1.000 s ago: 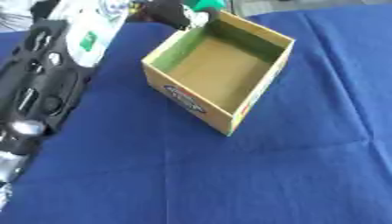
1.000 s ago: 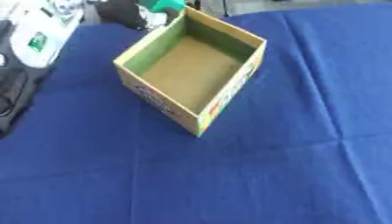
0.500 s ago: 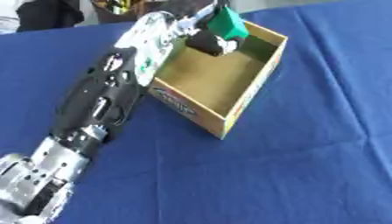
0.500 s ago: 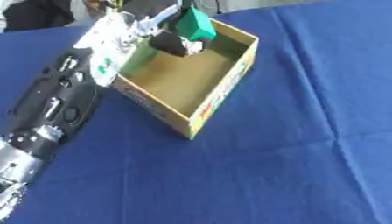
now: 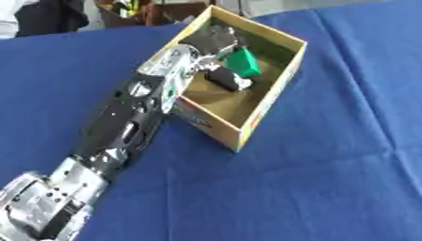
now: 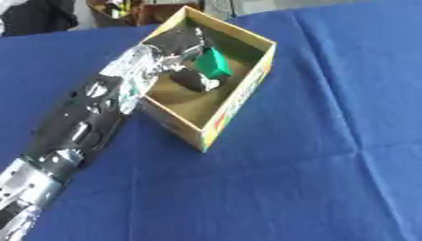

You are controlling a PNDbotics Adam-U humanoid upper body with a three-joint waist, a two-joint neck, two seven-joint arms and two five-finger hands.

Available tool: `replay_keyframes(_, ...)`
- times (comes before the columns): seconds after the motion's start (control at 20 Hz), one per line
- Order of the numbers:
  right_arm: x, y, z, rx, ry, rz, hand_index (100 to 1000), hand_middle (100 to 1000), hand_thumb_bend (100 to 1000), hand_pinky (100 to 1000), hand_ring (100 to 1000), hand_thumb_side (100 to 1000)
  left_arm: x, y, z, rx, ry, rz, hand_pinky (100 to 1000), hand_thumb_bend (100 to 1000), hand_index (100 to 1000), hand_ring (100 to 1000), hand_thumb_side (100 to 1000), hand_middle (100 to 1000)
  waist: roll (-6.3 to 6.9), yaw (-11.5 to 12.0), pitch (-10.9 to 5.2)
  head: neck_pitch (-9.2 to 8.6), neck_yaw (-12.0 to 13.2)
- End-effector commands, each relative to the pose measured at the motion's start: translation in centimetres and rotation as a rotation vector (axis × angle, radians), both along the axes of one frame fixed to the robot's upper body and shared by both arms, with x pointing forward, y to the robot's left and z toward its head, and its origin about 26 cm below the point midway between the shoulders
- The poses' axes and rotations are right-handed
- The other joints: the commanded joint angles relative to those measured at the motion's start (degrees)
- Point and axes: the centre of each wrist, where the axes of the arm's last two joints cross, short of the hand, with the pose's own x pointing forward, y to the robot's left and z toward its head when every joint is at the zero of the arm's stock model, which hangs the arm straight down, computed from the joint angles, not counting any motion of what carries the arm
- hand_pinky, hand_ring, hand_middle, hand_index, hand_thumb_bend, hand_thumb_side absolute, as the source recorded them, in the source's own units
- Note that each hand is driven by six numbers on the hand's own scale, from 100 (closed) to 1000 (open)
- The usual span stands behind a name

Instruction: Pick up objects on the table and place them in the box.

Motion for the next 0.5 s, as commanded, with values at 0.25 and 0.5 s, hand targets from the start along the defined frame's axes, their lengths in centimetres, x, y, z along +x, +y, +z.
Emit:
replay_keyframes(0.25,-0.3,-0.1,0.6,-0.007,-0.016,0.006,698,531,122,796,790,774,0.0,0.5,1.0,0.011,-0.047,0.015,794,651,1000,874,975,938,-0.62,0.38,-1.50,0.01,-0.49)
replay_keyframes(0.5,-0.3,-0.2,0.4,-0.007,-0.009,0.002,697,531,126,796,790,774,-0.2,1.1,2.2,-0.038,-0.099,-0.006,805,577,1000,865,998,899,-0.82,0.69,-1.67,0.22,-0.85)
